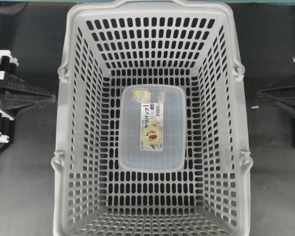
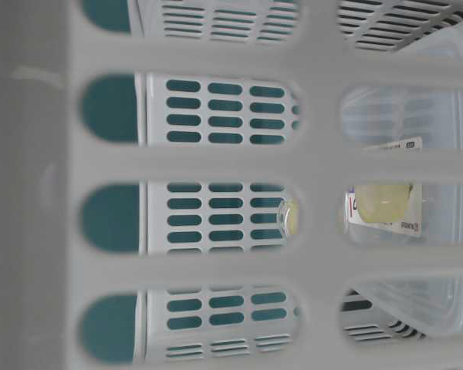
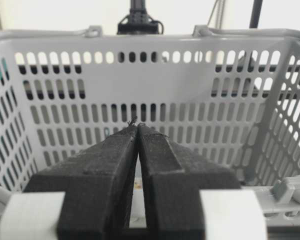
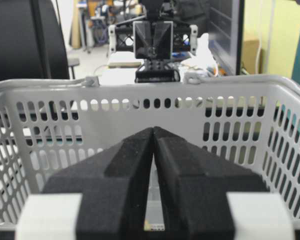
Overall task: Pick up the cellophane tape from the shopping basket with the left arm.
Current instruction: 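Move the left gripper over the basket toward the clear tape roll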
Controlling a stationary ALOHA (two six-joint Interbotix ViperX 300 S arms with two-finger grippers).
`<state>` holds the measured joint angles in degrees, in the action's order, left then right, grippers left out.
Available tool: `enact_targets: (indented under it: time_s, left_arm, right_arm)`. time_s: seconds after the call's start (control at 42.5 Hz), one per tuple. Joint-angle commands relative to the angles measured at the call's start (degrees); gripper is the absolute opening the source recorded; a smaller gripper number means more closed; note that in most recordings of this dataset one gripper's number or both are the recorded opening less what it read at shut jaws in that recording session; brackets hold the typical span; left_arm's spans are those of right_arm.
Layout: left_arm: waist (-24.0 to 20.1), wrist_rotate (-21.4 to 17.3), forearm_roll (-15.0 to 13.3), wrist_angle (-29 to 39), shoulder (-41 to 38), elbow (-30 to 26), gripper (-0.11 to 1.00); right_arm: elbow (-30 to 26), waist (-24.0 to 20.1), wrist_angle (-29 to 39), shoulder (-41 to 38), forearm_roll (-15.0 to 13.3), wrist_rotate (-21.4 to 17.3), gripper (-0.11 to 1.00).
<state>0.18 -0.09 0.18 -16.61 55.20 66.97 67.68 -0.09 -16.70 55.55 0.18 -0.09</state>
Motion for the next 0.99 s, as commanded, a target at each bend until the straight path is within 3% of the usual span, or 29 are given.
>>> enact_targets:
  time_s: [0.0, 0.071, 0.259, 0.494, 0.753, 0.871, 0.965]
  left_arm:
    - [0.3, 2.2, 2.4, 5.5, -1.1, -4.0, 0.06]
    - [0.5, 3.7, 2.4, 11.8, -2.5, -7.6, 0.0]
    - [1.8, 3.8, 2.4, 23.9, -8.5, -16.9, 0.0]
    - [2.1, 4.1, 2.4, 39.5, -21.4, -30.1, 0.0]
    - [2.5, 3.3, 2.4, 51.8, -34.7, -42.8, 0.0]
    - [2.5, 3.3, 2.4, 56.2, -39.5, -47.5, 0.0]
    - [2.2, 3.4, 2.4, 57.7, -41.9, -49.7, 0.0]
  right_arm:
    - [-1.0, -0.1, -0.3, -0.5, 0.2, -0.4, 0.01]
    - [-1.1, -0.2, 0.8, -0.4, 0.2, -0.4, 0.01]
    - [-1.1, -0.4, 4.0, -0.1, 0.2, -0.4, 0.0]
    - [-1.5, -0.4, 6.4, 1.5, 0.2, -0.4, 0.0]
    - [-1.6, -0.4, 9.3, 2.6, 0.3, -0.4, 0.01]
    - [-1.5, -0.4, 11.0, 2.7, 0.2, -0.4, 0.12]
    - [-1.5, -0.4, 11.4, 3.0, 0.3, -0.4, 0.32]
